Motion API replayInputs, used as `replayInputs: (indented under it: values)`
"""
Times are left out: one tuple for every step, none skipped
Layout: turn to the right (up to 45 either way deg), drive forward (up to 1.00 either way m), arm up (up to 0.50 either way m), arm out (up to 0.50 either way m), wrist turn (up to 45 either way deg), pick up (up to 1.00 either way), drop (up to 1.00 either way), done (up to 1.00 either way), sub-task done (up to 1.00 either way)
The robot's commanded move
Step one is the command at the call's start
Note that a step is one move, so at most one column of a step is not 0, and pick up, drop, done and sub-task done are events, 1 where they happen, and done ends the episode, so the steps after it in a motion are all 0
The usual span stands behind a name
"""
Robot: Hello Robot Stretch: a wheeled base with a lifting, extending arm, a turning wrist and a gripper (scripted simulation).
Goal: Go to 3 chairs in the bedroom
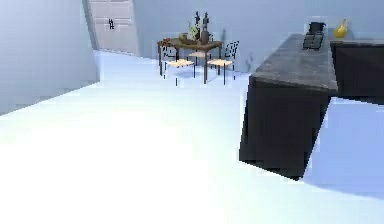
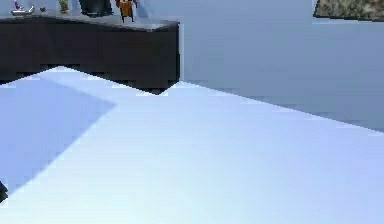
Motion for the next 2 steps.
replayInputs:
  values:
    - [45.0, 0.0, 0.0, 0.0, 0.0, 0.0, 0.0, 0.0, 0.0]
    - [45.0, 0.0, 0.0, 0.0, 0.0, 0.0, 0.0, 0.0, 0.0]
